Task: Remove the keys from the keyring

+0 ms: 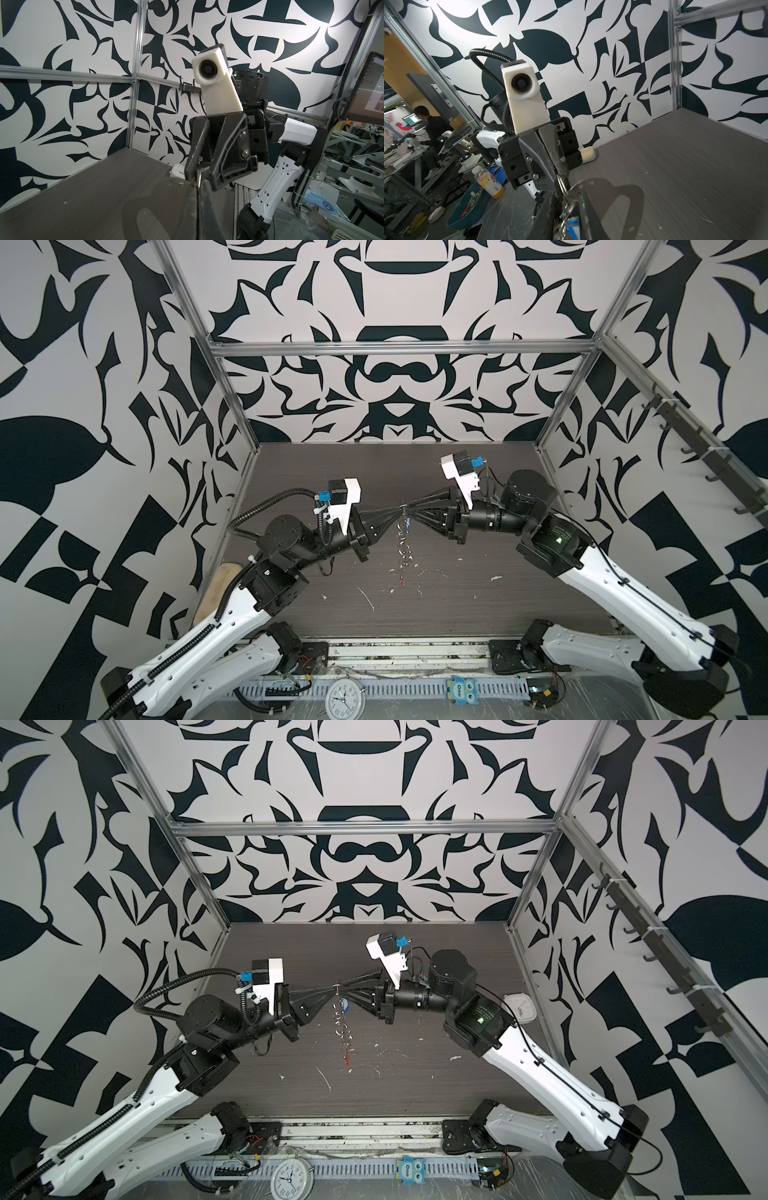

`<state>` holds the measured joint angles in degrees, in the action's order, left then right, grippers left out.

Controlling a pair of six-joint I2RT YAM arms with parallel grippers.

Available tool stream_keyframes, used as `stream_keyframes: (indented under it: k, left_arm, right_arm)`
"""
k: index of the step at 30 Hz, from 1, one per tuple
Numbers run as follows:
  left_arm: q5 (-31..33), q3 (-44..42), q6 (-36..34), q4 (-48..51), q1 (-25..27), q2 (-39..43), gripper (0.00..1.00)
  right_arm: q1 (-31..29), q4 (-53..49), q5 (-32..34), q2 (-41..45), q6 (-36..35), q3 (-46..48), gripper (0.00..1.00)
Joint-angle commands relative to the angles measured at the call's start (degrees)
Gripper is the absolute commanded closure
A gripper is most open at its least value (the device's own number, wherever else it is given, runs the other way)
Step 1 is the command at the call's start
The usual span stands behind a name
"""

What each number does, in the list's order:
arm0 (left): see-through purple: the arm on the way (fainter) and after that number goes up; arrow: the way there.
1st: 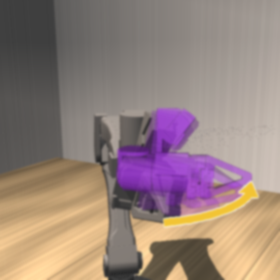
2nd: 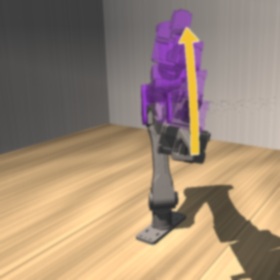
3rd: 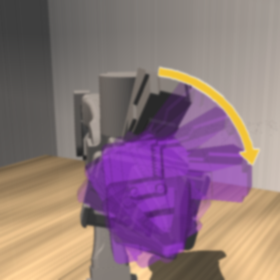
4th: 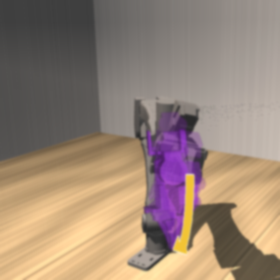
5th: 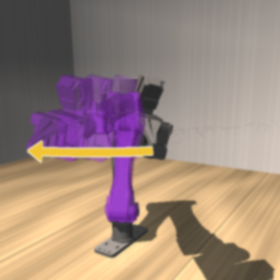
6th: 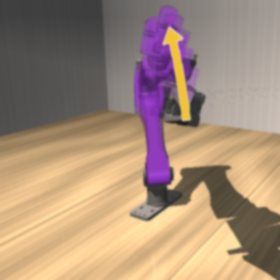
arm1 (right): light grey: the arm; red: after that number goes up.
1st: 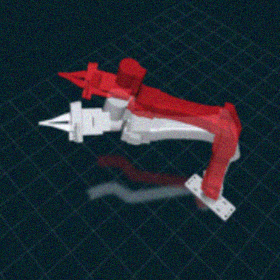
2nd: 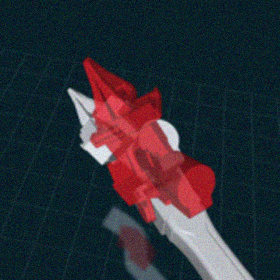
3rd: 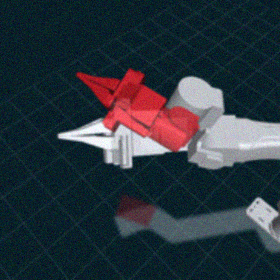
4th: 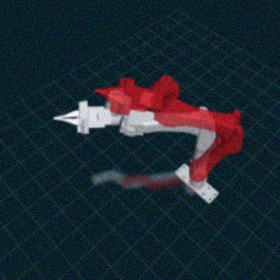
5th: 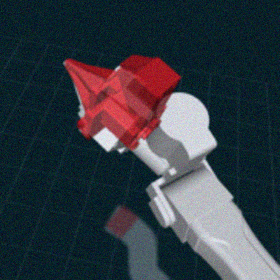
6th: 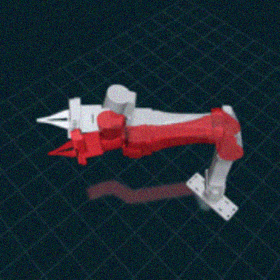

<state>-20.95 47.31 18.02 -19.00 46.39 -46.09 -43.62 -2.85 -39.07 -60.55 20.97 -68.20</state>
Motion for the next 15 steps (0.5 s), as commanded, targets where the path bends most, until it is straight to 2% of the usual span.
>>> stream_keyframes:
  k: [1,5,10,15]
  left_arm:
    - [0.91,-0.31,0.13,-1.25,-0.25,1.23,1.0]
    - [1.24,-0.24,0.35,-1.05,-0.27,1.17,1.0]
    - [1.55,-0.09,0.52,-1.07,-0.25,1.17,1.0]
    - [1.69,-0.11,1.03,-1.21,-0.25,1.0,1.0]
  right_arm:
    - [-0.27,-1.38,3.94,2.84,-2.76,-2.25,0.75]
    - [-0.29,-2.08,6.8,4.54,-3.49,-0.4,0.74]
    - [-0.49,-3.72,3.77,3.57,-4.25,-0.17,0.64]
    - [-1.75,-5.15,6.99,3.3,-6.83,0.33,0.6]
